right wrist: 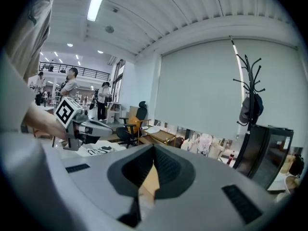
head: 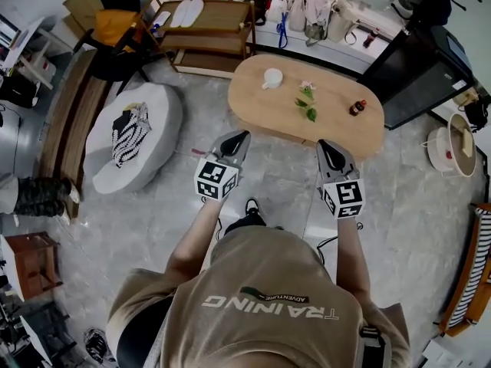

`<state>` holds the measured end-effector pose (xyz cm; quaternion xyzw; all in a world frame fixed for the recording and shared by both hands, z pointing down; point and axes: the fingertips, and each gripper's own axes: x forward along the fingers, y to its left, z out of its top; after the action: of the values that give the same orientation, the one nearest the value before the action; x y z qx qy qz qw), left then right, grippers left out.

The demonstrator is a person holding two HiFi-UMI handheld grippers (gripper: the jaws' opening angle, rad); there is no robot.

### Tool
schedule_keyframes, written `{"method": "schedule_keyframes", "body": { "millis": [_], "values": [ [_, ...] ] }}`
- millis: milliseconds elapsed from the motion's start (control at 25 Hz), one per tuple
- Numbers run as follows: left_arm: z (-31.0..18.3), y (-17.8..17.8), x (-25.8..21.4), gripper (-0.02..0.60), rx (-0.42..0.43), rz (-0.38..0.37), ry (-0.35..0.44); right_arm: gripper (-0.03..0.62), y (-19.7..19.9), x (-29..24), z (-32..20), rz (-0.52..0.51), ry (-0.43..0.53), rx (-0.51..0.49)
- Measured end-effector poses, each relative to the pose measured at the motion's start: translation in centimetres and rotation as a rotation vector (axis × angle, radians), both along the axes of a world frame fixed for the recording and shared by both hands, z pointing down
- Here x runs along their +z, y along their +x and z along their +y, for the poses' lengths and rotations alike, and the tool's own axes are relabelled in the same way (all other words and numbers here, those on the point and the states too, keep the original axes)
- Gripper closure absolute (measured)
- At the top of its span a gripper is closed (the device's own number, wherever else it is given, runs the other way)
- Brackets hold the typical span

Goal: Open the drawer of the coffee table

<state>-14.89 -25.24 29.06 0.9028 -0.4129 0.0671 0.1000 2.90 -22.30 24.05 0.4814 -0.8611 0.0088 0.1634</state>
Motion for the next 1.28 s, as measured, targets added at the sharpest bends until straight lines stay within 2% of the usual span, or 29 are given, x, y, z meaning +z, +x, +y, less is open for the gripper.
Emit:
{"method": "schedule_keyframes", "body": {
  "millis": [200,320,480,680,800,1120,1280],
  "values": [
    [1.5,1.6,1.6,0.575,-0.006,-0.019,-0.042,0.589,1.9,2.2,2.2,0.02,-0.026,-0.014],
    [2.1,2.9,1.1,0.575,-0.009,-0.034,-0.036,0.589,3.0,2.5,3.0,0.0,-0.034,-0.023],
    [2.6,4.4,1.3,0.575,-0.012,-0.051,-0.035,0.589,4.2,3.7,2.6,-0.039,-0.036,-0.025],
    [2.8,5.5,4.4,0.575,-0.029,-0.062,-0.064,0.589,5.0,7.2,1.5,-0.056,-0.03,-0.021],
    [1.5,5.7,7.2,0.575,-0.047,-0.072,-0.082,0.589,5.2,10.4,0.4,-0.064,-0.034,-0.008],
    [-2.2,5.9,16.8,0.575,-0.046,-0.068,-0.069,0.589,4.4,23.8,-2.0,-0.058,-0.156,0.004],
    [-3.3,5.5,23.5,0.575,-0.068,-0.072,-0.071,0.589,4.0,29.9,-3.3,-0.048,-0.146,-0.008]
  ]
}}
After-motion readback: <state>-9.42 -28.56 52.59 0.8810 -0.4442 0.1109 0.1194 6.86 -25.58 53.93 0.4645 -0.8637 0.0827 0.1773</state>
